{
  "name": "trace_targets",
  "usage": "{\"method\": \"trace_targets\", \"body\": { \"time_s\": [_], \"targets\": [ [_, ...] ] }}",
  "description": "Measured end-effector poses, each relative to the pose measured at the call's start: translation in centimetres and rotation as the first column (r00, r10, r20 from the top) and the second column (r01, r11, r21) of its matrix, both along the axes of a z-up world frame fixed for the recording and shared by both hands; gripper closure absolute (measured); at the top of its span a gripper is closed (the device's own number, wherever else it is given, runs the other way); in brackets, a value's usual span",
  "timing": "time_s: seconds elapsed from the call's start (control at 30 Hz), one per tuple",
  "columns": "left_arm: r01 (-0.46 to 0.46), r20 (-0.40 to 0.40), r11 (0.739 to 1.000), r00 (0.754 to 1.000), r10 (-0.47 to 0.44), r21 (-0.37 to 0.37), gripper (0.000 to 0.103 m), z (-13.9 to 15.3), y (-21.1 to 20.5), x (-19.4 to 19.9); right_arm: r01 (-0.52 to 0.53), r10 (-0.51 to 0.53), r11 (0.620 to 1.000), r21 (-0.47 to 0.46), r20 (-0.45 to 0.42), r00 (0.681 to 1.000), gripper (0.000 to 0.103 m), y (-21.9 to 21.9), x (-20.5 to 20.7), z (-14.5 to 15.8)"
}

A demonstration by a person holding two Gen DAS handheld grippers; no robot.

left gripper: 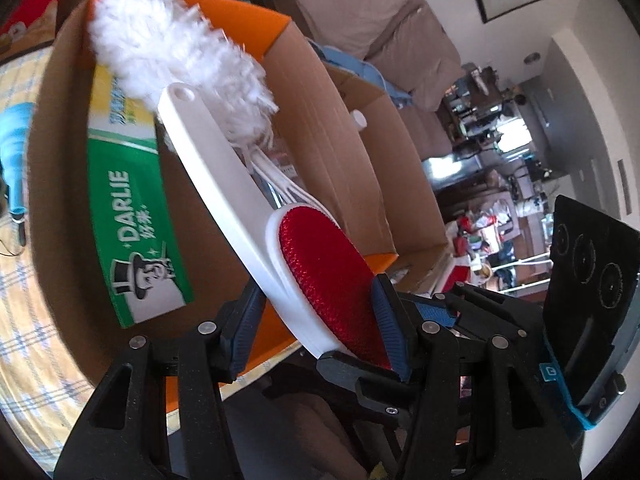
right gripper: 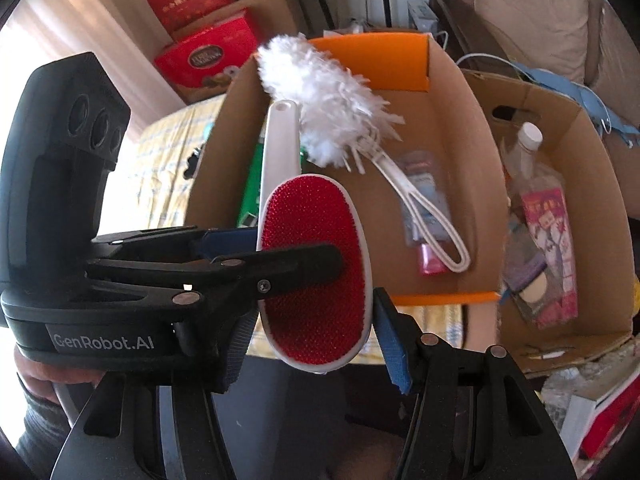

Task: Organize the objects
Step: 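Carry the lint brush with the right gripper over the cardboard box, then lower the lint brush into the box and open the right gripper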

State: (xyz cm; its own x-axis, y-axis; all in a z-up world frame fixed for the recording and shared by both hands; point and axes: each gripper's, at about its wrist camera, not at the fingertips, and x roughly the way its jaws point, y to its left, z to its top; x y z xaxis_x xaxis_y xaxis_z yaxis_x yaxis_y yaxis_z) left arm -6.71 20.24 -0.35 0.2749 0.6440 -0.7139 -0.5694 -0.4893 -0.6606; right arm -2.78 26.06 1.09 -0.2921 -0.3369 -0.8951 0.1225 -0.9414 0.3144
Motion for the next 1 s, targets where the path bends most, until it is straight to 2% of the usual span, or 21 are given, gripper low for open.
{"method": "trace_targets", "body": {
  "time_s": [0.3, 0.57, 0.83, 0.9, 1.0],
  "targets": [
    [-0.007, 0.053, 1.000, 0.999, 0.008, -0.020, 0.048, -1.1, -0.1, -1.1, -0.011, 0.010, 1.000, 0.005, 0.062, 0.998, 0.044, 1.1, -1.0, -0.9],
    [-0.058, -0.030, 0.997, 0.998, 0.056, -0.046, 0.041, -0.2, -1.5, -2.7, 0.004, -0.013, 0.996, 0.090, 0.099, 0.995, 0.045, 0.7, -4.6, -2.2],
    [-0.114, -0.123, 0.993, 0.986, 0.110, -0.021, 0.039, 2.0, -5.8, -3.5, 0.034, -0.044, 0.996, 0.083, 0.123, 0.991, 0.045, -0.3, -6.9, -5.1],
    [-0.125, -0.145, 0.992, 0.982, 0.122, -0.015, 0.033, 2.5, -6.7, -3.4, 0.041, -0.049, 0.997, 0.069, 0.130, 0.990, 0.045, -0.8, -7.3, -5.8],
    [-0.142, -0.177, 0.990, 0.974, 0.138, -0.009, 0.031, 3.2, -8.0, -3.4, 0.044, -0.050, 0.998, 0.045, 0.145, 0.988, 0.045, -1.5, -7.7, -6.7]
  ]
}}
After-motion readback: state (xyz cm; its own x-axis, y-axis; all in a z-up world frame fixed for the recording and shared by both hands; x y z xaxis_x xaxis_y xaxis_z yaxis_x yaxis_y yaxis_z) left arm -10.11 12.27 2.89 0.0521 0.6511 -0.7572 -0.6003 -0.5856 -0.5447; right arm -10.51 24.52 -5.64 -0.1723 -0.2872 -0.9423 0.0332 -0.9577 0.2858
